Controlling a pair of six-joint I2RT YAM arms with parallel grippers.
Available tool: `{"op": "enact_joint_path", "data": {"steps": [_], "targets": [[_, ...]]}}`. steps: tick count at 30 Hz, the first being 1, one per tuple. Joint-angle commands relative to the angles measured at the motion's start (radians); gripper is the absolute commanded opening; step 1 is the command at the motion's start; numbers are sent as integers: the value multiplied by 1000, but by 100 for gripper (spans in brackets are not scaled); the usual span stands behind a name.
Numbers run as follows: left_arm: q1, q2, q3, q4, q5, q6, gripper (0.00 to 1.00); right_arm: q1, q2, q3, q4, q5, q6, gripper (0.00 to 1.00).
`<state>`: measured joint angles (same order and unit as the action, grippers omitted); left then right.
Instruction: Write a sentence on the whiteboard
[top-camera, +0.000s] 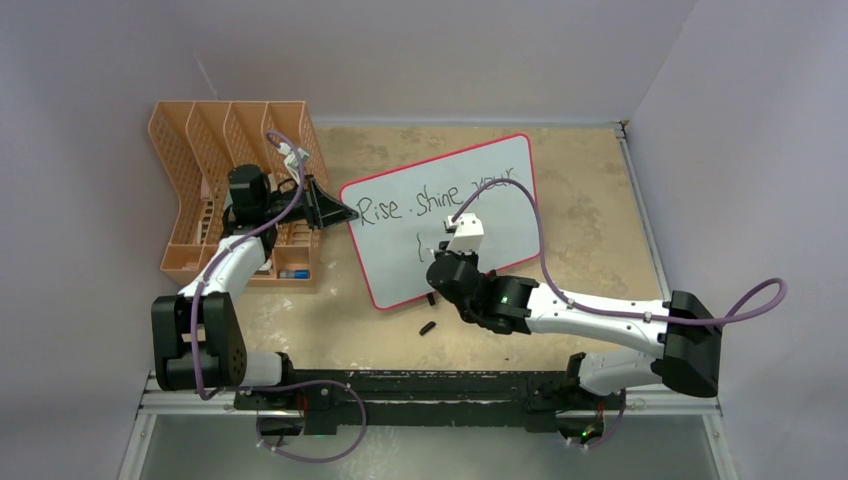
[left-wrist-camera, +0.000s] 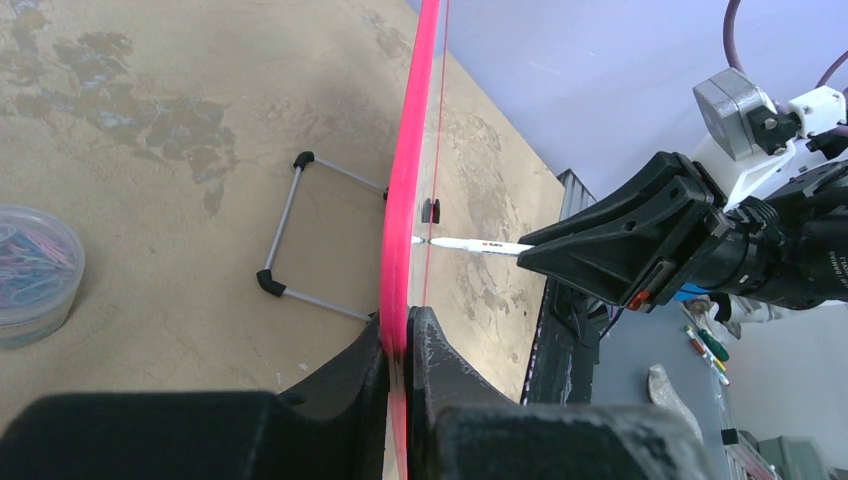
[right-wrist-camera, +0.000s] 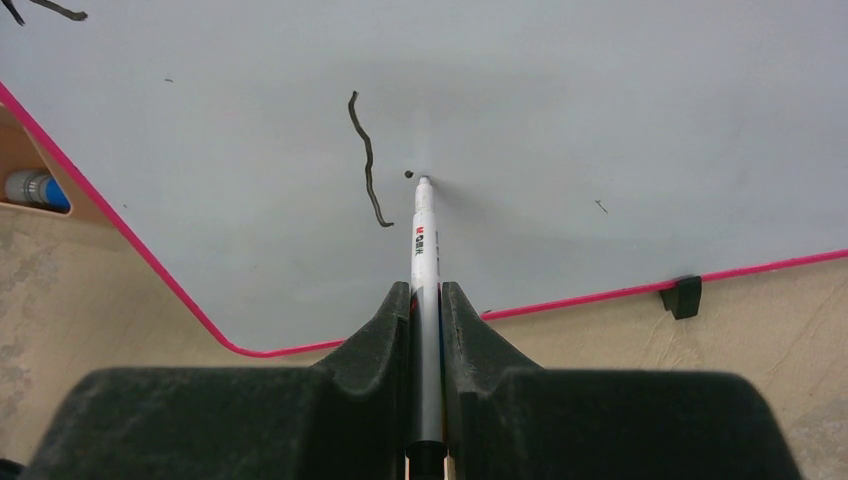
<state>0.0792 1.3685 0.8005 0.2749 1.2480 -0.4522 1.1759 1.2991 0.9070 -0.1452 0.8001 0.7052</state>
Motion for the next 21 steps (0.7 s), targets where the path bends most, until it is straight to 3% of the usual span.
{"op": "enact_joint_path", "data": {"steps": [1,21], "targets": [[11,-18,18,18,-42,10,0,-2,-32,-17,-17,18,33,0],[13,-18,17,20,-39,9,0,-3,-15,-3,28,-10,-1,0]]}}
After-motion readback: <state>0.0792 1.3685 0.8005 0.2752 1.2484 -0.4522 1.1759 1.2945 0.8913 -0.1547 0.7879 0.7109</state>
